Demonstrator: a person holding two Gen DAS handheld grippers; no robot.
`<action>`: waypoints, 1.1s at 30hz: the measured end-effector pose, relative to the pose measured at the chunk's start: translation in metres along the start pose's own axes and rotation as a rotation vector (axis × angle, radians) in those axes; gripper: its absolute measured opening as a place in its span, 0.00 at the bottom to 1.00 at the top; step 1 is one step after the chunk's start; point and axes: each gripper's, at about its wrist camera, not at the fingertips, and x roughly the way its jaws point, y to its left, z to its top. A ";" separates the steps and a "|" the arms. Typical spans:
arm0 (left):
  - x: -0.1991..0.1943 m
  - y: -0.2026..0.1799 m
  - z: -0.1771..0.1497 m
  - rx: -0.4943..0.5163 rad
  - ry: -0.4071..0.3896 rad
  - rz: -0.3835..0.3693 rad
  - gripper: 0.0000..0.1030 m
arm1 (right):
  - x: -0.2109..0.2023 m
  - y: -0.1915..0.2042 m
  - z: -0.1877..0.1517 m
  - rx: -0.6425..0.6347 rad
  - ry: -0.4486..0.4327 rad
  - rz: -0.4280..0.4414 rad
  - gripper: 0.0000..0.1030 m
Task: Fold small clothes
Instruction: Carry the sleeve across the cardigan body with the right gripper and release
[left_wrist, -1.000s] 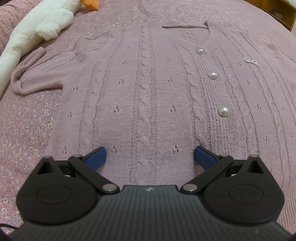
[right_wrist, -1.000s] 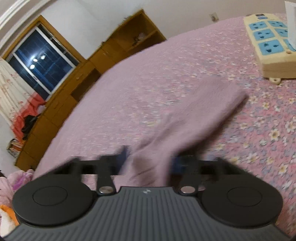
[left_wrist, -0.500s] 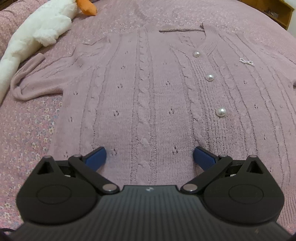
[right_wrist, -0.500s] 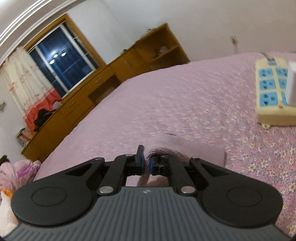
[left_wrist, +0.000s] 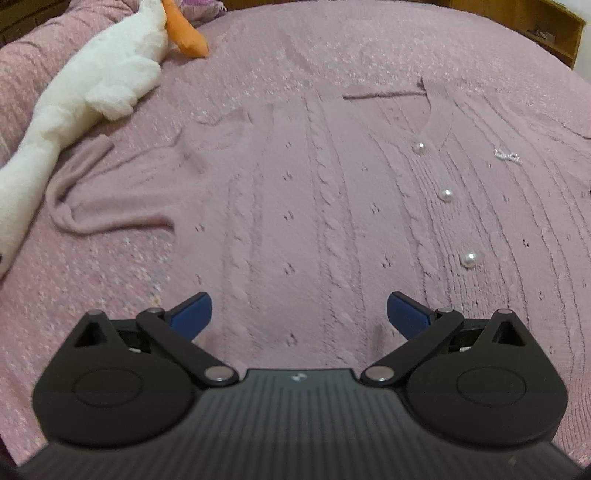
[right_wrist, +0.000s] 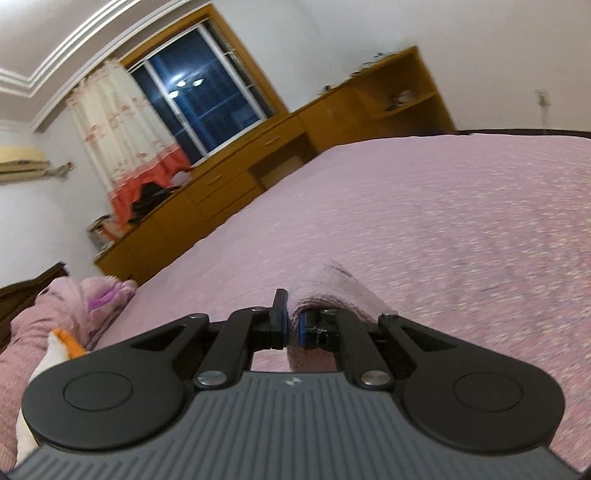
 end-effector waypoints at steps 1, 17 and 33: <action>-0.002 0.003 0.001 -0.001 -0.009 -0.004 1.00 | -0.007 0.010 -0.007 -0.010 0.001 0.010 0.06; -0.021 0.047 0.010 -0.051 -0.081 0.018 1.00 | -0.029 0.180 -0.069 -0.148 0.062 0.163 0.06; -0.040 0.106 0.038 -0.072 -0.207 0.118 1.00 | -0.006 0.332 -0.163 -0.302 0.168 0.256 0.06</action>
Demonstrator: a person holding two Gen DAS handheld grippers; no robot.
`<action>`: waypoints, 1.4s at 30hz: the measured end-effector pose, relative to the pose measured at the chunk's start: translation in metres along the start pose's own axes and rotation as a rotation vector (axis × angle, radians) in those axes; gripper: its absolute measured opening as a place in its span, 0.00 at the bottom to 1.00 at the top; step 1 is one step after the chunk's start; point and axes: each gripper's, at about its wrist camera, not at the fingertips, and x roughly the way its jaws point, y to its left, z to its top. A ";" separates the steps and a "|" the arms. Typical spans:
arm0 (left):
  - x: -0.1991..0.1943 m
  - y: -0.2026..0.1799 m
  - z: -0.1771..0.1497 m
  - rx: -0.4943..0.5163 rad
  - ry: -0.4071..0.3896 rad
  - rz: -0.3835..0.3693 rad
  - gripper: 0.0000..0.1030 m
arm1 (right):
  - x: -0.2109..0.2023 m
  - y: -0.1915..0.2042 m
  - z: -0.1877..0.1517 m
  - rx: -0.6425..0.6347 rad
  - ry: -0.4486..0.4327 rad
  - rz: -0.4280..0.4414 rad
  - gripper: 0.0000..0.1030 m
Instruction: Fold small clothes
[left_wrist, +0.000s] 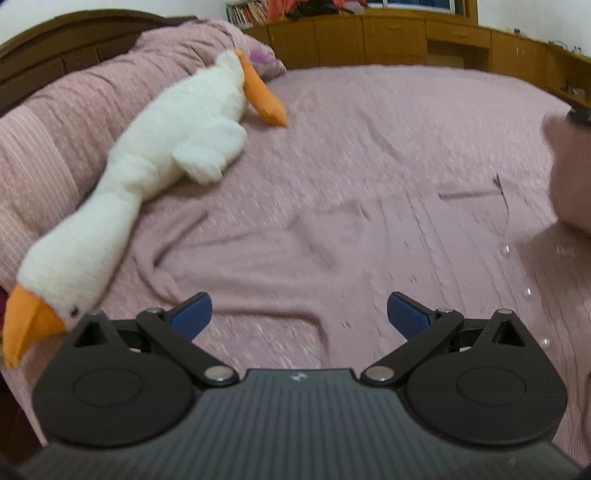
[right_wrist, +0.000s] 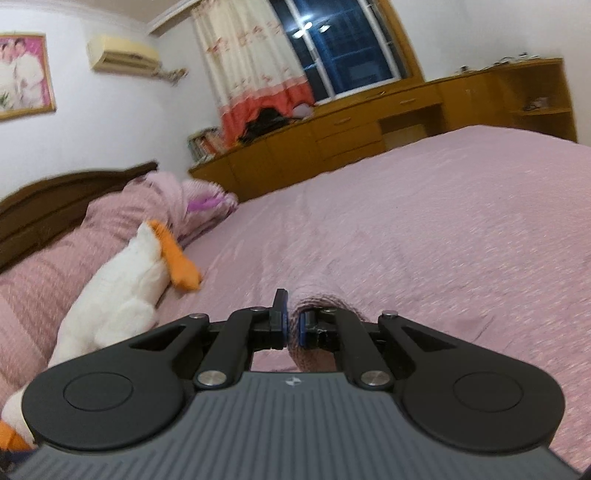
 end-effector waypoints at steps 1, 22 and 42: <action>0.000 0.003 0.002 -0.003 -0.007 0.005 1.00 | 0.006 0.010 -0.007 -0.014 0.013 0.004 0.06; 0.033 0.014 -0.012 -0.059 0.049 -0.003 1.00 | 0.117 0.054 -0.127 -0.073 0.413 0.041 0.30; 0.029 -0.028 -0.020 -0.007 0.044 -0.095 1.00 | 0.012 -0.003 -0.102 -0.164 0.348 0.032 0.70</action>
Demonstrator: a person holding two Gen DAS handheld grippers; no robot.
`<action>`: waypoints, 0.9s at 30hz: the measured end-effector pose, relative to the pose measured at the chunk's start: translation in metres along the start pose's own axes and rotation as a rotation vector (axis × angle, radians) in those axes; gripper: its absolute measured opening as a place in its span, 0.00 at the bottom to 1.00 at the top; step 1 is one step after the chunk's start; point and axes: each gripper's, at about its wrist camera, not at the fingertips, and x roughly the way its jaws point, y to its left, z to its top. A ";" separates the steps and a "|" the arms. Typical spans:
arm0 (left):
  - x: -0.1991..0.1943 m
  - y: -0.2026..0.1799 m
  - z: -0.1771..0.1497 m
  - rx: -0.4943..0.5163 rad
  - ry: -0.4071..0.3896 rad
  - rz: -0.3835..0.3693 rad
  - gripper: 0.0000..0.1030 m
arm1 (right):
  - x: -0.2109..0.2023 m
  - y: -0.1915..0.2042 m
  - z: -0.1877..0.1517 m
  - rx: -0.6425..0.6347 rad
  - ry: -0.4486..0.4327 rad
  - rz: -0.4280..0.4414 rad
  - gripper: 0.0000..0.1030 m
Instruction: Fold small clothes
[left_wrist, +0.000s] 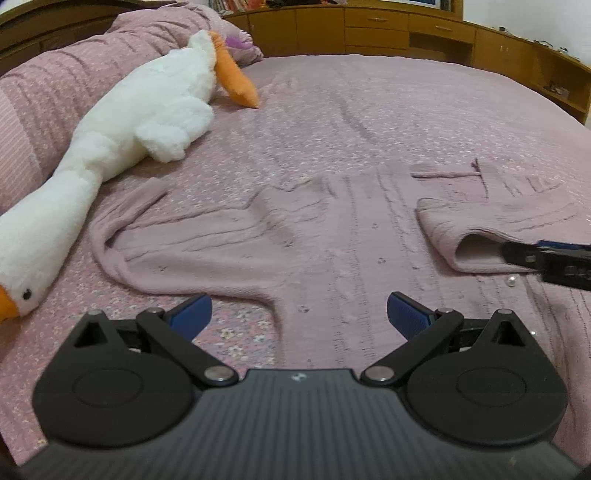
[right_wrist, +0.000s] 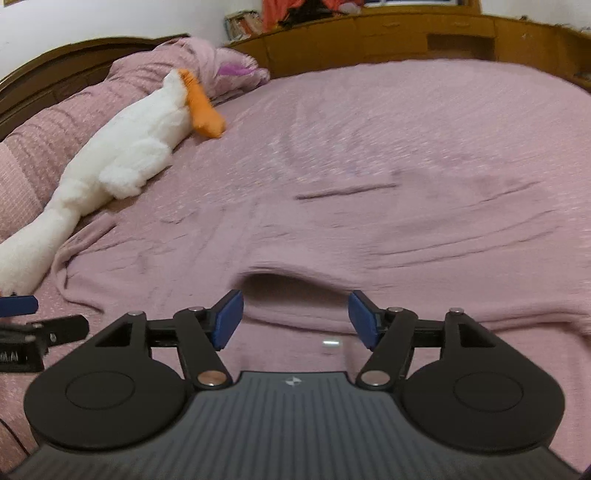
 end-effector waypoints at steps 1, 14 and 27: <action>0.001 -0.004 0.001 0.001 0.003 -0.004 1.00 | -0.008 -0.010 0.000 0.000 -0.013 -0.018 0.72; 0.019 -0.075 0.018 0.062 -0.014 -0.025 1.00 | -0.037 -0.109 -0.022 0.059 -0.066 -0.190 0.74; 0.055 -0.157 0.030 0.251 -0.076 -0.007 1.00 | -0.031 -0.121 -0.017 0.079 -0.018 -0.195 0.74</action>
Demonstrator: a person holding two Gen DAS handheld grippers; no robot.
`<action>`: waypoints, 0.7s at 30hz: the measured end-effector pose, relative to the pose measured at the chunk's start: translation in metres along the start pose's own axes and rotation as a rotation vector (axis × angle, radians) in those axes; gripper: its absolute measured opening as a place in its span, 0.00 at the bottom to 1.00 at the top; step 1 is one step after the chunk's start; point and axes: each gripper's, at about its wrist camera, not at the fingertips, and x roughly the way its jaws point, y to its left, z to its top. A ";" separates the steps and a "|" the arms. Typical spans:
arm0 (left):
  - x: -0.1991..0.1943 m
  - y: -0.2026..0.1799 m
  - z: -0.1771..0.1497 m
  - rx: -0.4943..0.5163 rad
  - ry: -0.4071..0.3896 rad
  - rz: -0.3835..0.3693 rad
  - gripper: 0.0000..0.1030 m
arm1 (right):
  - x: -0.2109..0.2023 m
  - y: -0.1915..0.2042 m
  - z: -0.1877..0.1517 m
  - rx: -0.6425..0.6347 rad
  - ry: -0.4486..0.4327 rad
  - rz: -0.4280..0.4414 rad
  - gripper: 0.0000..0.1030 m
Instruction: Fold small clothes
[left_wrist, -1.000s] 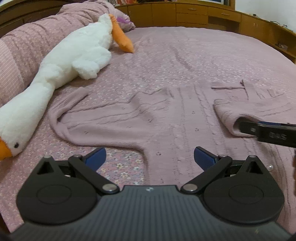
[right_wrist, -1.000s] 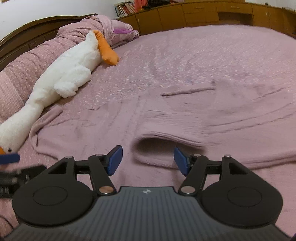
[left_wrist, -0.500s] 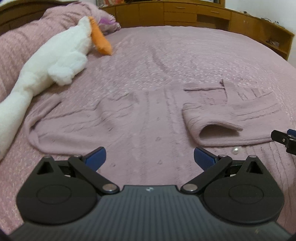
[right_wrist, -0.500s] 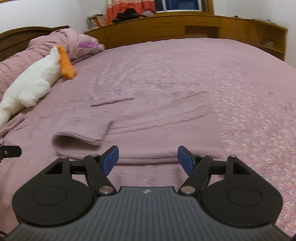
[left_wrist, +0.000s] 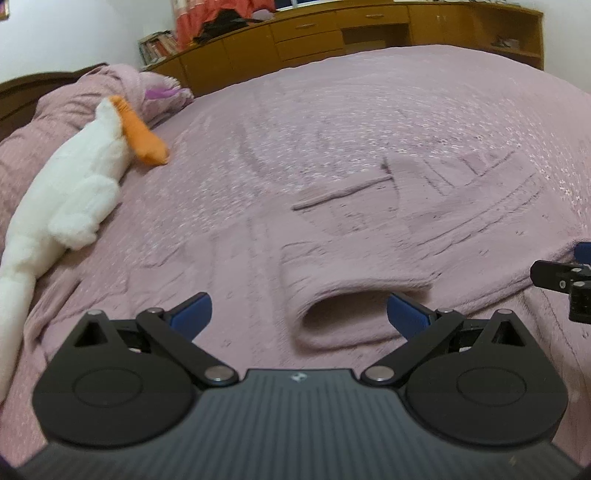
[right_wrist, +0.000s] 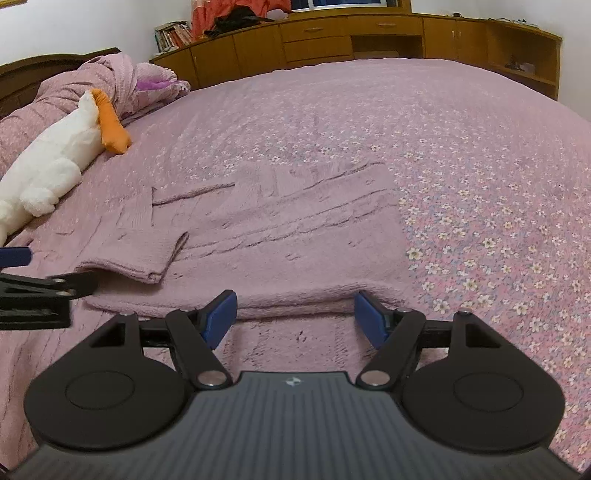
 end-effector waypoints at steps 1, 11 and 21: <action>0.004 -0.004 0.002 0.010 -0.003 -0.002 1.00 | 0.000 -0.002 0.001 0.014 0.001 0.005 0.74; 0.040 -0.028 0.000 0.061 0.023 -0.021 0.99 | 0.002 0.001 0.004 0.051 0.016 0.007 0.75; 0.043 -0.031 -0.001 0.059 -0.027 -0.146 0.46 | 0.008 0.006 0.003 0.058 0.029 0.001 0.75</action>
